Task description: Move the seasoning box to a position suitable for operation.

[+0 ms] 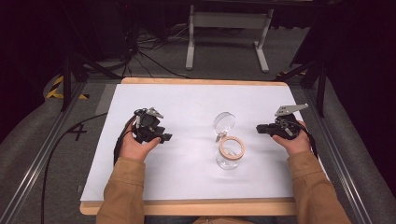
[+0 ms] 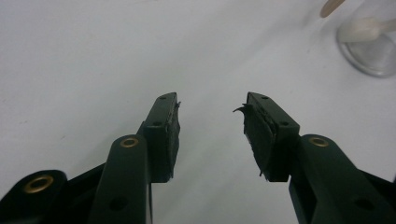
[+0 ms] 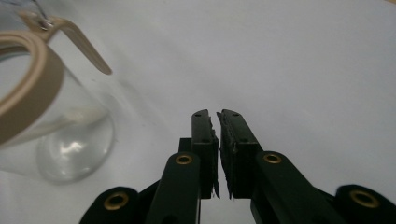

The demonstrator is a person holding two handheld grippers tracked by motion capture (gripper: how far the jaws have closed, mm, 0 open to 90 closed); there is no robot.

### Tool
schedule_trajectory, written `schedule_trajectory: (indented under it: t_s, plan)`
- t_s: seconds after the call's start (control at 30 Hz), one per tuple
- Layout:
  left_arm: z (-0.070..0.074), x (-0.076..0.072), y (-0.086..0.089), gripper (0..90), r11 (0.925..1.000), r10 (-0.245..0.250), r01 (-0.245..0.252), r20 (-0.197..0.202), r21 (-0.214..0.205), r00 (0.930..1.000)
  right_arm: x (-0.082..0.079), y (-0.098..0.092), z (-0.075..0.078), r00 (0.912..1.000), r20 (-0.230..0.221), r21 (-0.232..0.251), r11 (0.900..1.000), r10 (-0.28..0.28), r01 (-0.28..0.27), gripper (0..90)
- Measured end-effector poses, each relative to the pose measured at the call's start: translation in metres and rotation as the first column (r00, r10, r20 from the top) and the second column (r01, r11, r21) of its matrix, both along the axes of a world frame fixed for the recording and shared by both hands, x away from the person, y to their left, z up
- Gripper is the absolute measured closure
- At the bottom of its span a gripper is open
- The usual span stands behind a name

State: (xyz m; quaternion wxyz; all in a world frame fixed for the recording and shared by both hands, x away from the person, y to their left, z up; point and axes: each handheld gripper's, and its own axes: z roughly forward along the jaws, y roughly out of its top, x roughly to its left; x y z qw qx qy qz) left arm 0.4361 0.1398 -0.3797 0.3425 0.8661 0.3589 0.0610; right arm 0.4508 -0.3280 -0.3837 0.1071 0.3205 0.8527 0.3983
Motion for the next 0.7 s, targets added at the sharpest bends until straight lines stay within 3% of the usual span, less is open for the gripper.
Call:
schedule_trajectory:
  t_s: [0.07, 0.23, 0.3, 0.4, 0.5, 0.7]
  plan:
    - [0.006, -0.002, -0.001, 55.5, 0.9997, -0.01, 0.01, -0.001, -0.022, 1.0, -0.002, 0.006, 0.003, 0.999, 0.001, 0.016, 0.9989, 0.045, -0.045, 84.9]
    - [0.014, -0.004, -0.003, 53.6, 0.9996, -0.013, 0.012, -0.01, -0.026, 0.9999, -0.003, 0.011, 0.004, 0.9979, -0.007, -0.003, 0.9979, 0.065, -0.065, 88.8]
    - [0.016, -0.005, -0.005, 52.2, 0.9995, -0.029, 0.028, -0.031, -0.012, 0.9991, -0.003, 0.013, 0.001, 0.9962, -0.019, -0.022, 0.9961, 0.085, -0.086, 89.5]
    - [0.019, -0.007, -0.008, 50.6, 0.9993, -0.037, 0.037, -0.027, 0.005, 0.9989, -0.003, 0.014, 0.0, 0.9953, -0.03, -0.024, 0.9954, 0.092, -0.092, 89.6]
    - [0.025, -0.011, -0.008, 50.4, 0.9994, -0.032, 0.032, -0.011, -0.012, 0.9994, -0.005, 0.02, -0.002, 0.9932, -0.038, -0.026, 0.9935, 0.11, -0.111, 89.6]
    - [0.036, -0.018, -0.012, 49.9, 0.9986, -0.05, 0.051, 0.012, -0.018, 0.9987, -0.008, 0.039, -0.008, 0.9881, -0.056, -0.075, 0.9863, 0.143, -0.147, 89.5]
